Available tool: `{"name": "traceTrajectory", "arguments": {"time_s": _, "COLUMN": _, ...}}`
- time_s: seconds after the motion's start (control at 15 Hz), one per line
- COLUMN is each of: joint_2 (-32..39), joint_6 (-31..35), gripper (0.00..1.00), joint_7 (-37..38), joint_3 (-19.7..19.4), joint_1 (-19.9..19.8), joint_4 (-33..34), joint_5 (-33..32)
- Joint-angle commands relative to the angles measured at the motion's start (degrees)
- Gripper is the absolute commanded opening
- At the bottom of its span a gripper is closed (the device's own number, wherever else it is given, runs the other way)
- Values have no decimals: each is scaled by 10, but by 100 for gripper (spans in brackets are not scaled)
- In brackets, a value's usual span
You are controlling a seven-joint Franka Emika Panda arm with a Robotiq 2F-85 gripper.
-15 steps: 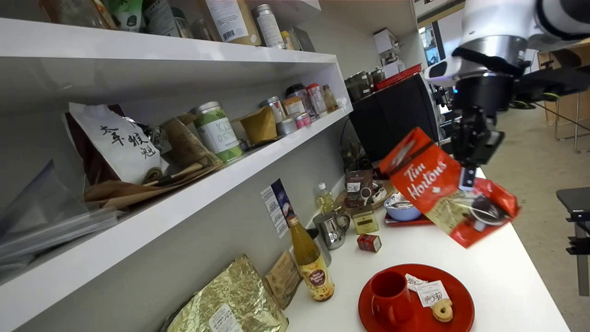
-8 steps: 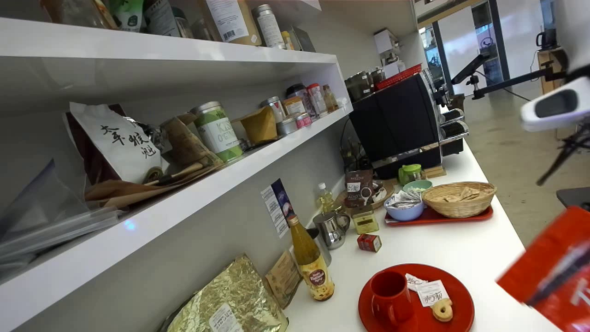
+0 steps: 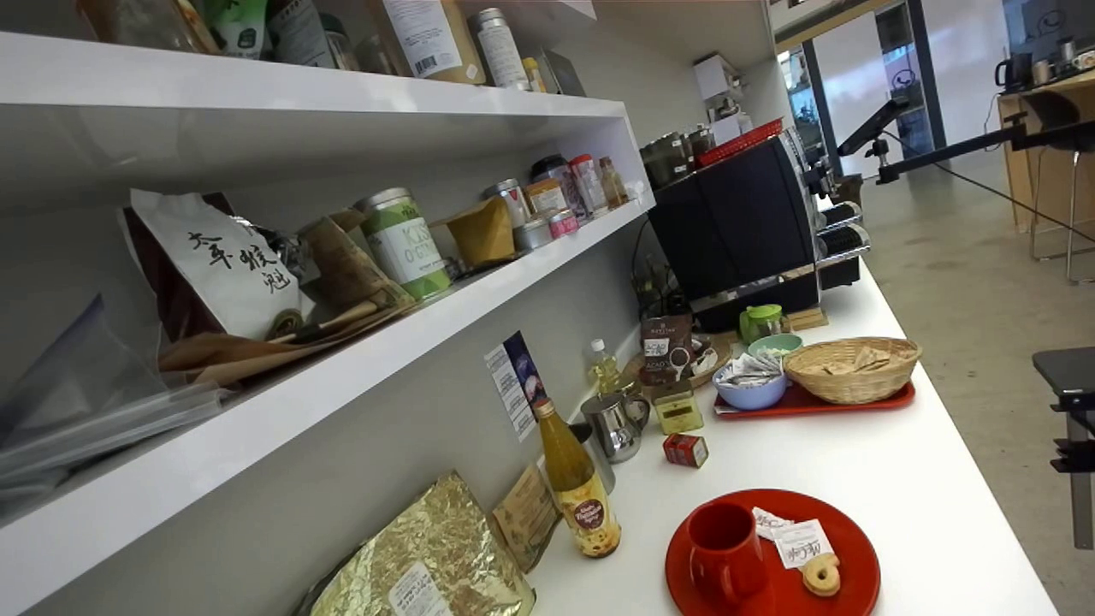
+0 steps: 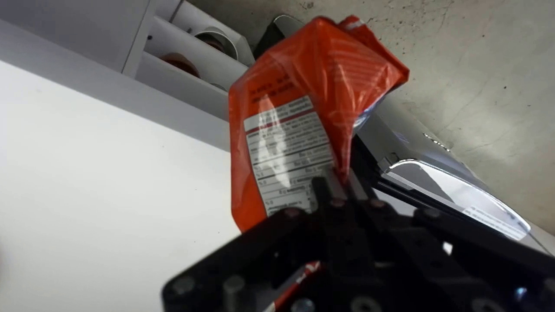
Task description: Remove the orange packet from the bottom shelf and then put it on the counter
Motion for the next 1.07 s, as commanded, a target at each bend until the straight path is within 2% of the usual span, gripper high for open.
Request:
{"name": "traceTrajectory", "arguments": {"time_s": 0.0, "joint_2": 46, "joint_6": 34, "gripper": 1, "joint_7": -11, "joint_3": 18, "joint_1": -6, "joint_4": 52, "joint_5": 42}}
{"name": "traceTrajectory", "arguments": {"time_s": 0.27, "joint_2": 48, "joint_6": 29, "gripper": 1, "joint_7": -22, "joint_3": 15, "joint_1": -40, "joint_4": 83, "joint_5": 37}}
{"name": "traceTrajectory", "arguments": {"time_s": 0.67, "joint_2": 45, "joint_6": 25, "gripper": 1, "joint_7": -51, "joint_3": 2, "joint_1": -102, "joint_4": 94, "joint_5": 25}}
{"name": "traceTrajectory", "arguments": {"time_s": 1.0, "joint_2": 58, "joint_6": 50, "gripper": 1, "joint_7": -105, "joint_3": 28, "joint_1": -145, "joint_4": 130, "joint_5": 40}}
